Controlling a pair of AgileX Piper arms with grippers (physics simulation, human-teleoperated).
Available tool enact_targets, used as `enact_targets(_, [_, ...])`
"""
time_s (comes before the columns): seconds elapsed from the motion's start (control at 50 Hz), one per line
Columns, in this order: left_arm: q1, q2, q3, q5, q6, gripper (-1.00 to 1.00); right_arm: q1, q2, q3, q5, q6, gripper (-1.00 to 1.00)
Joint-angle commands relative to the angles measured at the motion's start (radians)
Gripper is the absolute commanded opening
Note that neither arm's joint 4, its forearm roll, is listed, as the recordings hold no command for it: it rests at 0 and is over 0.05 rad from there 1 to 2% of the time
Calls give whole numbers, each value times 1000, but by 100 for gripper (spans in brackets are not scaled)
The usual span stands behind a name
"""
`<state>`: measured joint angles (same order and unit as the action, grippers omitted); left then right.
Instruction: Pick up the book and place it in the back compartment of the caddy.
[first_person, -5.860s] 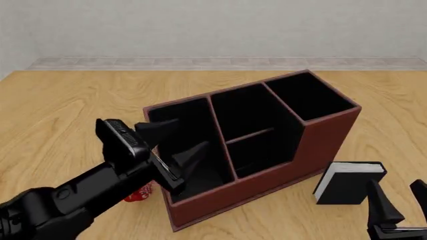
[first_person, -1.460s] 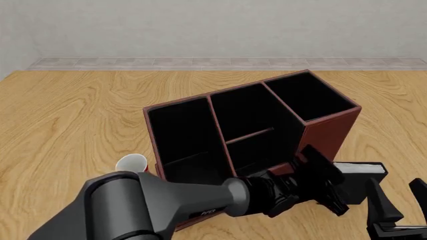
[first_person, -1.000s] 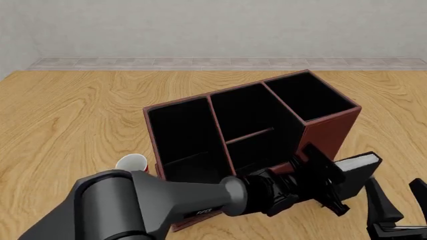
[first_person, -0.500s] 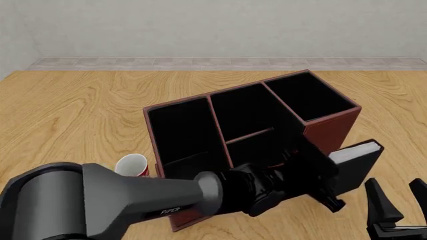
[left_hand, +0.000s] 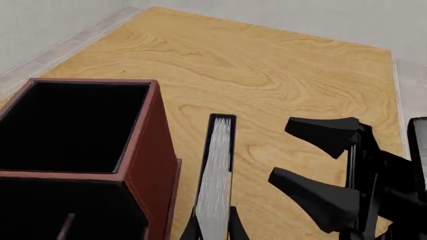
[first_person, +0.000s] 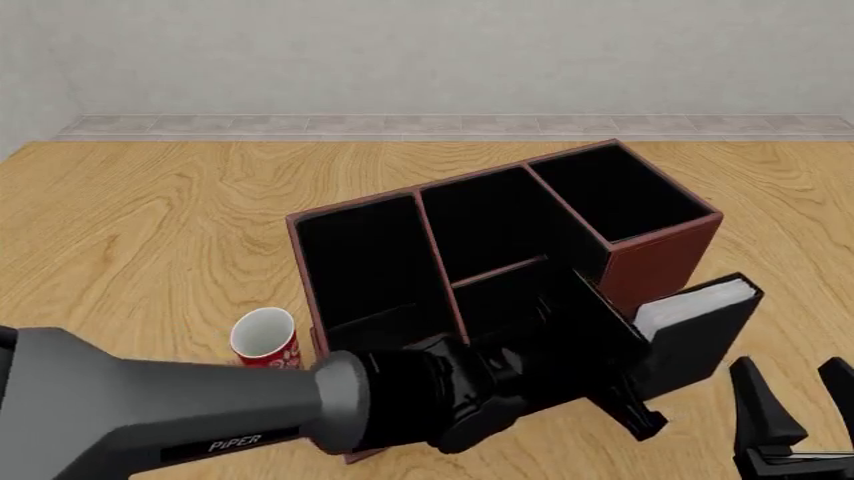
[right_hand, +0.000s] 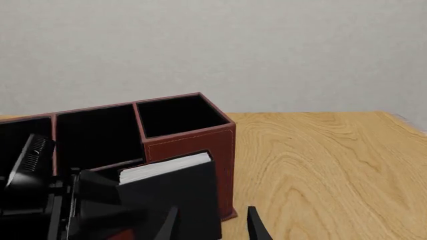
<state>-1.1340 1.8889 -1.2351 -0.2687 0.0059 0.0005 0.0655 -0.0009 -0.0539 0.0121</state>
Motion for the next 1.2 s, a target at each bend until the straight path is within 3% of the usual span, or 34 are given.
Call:
enact_targets(0.02, [5,-95,66,-21,26,-100,0,-3,0,2,0,100])
enact_targets(0.96, [65,-424,298,11,53,-100,1,-9,-1,9,-1,100])
enact_targets(1.0, [75,-449,321,-7,11,-100,1,-7,0,7,0,100])
enact_targets(1.2, [80,-502,358,0,34,-100,1,-6,0,6,1,100])
